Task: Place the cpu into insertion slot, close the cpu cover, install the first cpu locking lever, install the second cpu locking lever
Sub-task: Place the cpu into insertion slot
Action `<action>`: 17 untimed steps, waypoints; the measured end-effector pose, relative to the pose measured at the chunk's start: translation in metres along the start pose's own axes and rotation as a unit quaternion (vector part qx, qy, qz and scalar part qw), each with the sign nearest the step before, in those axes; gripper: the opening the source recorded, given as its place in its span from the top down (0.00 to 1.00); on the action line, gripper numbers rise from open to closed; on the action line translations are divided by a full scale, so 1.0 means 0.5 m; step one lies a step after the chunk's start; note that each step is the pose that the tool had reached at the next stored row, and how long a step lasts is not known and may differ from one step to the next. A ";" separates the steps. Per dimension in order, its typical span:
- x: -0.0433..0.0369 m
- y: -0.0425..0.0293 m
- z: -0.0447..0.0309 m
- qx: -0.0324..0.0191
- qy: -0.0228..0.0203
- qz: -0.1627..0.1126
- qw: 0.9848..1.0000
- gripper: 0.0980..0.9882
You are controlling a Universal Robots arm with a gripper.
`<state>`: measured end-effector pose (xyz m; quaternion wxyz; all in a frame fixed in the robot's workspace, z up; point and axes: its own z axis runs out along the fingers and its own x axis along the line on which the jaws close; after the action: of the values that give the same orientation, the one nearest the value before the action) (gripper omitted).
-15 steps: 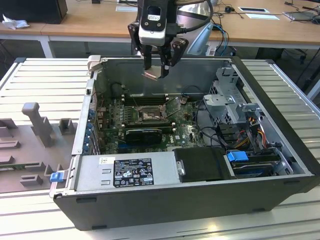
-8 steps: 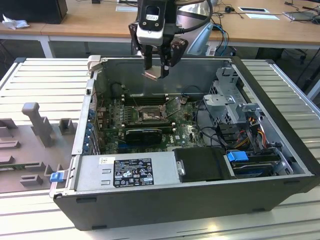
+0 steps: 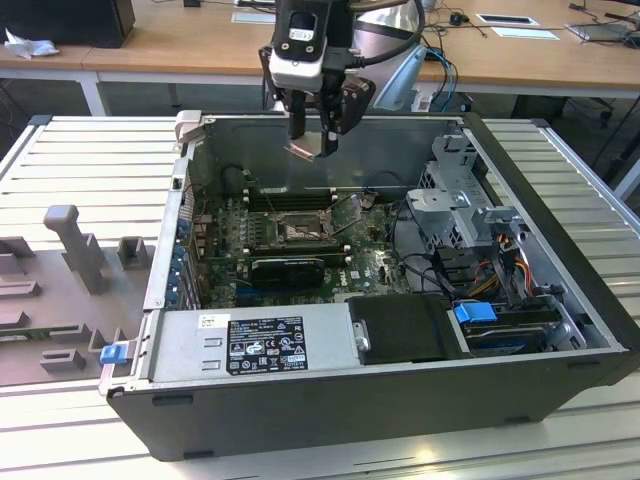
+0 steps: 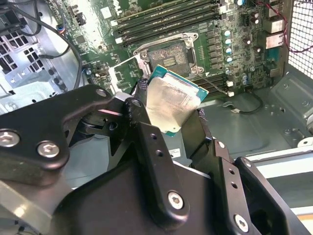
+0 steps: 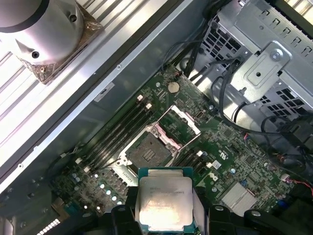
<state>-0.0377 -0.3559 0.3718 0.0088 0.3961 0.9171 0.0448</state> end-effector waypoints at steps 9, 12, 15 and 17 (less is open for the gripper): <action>0.000 0.000 0.000 -0.001 -0.002 0.027 1.000 0.52; 0.000 0.000 0.000 -0.001 -0.004 0.041 0.999 0.52; 0.000 0.000 0.000 -0.001 -0.005 0.053 0.999 0.52; 0.000 0.000 0.001 -0.002 -0.007 0.077 0.997 0.52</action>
<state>-0.0377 -0.3559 0.3711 0.0122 0.4656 0.8838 0.0440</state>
